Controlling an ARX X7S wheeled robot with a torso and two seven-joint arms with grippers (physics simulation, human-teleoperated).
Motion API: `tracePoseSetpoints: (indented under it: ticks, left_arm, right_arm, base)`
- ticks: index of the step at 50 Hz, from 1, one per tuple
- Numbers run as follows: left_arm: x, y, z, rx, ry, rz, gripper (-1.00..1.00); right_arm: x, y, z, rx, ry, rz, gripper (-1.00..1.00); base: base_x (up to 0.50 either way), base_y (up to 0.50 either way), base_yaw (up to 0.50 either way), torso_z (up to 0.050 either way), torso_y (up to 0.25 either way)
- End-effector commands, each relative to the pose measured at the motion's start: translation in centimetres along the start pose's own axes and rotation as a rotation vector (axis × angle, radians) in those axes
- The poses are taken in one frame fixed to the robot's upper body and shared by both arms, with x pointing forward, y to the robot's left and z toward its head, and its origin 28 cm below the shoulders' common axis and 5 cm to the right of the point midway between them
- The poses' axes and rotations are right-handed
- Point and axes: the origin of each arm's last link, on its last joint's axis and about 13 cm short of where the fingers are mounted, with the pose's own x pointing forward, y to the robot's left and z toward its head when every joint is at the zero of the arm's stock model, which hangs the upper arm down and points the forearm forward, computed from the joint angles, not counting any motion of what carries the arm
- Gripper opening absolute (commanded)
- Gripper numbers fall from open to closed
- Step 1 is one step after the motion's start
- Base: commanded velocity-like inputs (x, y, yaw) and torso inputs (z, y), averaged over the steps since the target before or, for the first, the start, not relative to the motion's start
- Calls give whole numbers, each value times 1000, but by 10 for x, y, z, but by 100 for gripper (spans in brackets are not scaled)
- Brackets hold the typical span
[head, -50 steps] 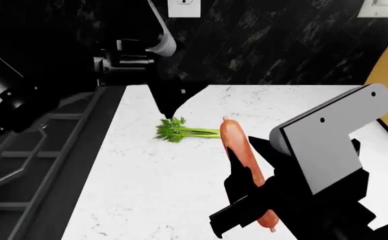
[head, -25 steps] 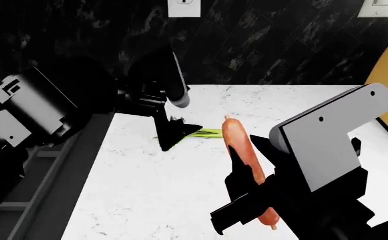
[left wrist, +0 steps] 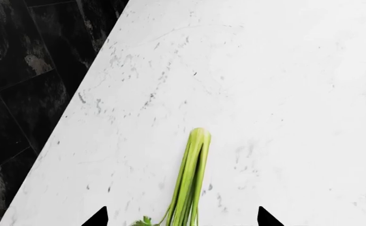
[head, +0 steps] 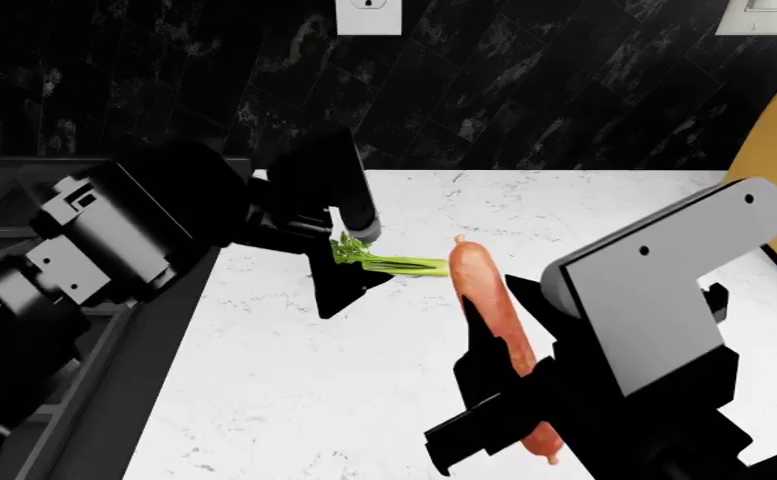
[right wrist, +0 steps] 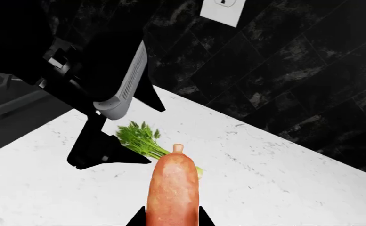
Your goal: Place both pans onto different burners. Then place the celery and the sausage on different pans.
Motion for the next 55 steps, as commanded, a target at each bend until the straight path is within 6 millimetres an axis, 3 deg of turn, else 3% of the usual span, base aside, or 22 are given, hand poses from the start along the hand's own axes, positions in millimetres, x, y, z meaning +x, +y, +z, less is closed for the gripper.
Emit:
tracePoseSetpoints:
  ticks: [1, 24, 44, 45, 55]
  left_arm:
    - [11, 4, -10, -25, 26, 5, 100]
    - [23, 7, -16, -12, 97, 14, 100]
    - [39, 4, -41, -27, 163, 2, 100]
    - [39, 5, -41, -27, 163, 2, -100]
    - [36, 4, -40, -28, 162, 7, -100]
  right_arm:
    - [-2, 0, -1, -2, -6, -14, -100]
    - [-7, 1, -1, -4, -3, -35, -100]
    - [-5, 0, 4, -13, -9, -44, -100]
    - [-5, 0, 4, -13, -9, -44, -100]
    - [-7, 1, 4, -17, -13, -44, -100]
  base:
    - [0, 0, 0, 0, 0]
    - [0, 0, 0, 0, 0]
    - [0, 0, 0, 0, 0]
    - [0, 0, 0, 0, 0]
    - [0, 0, 0, 0, 0]
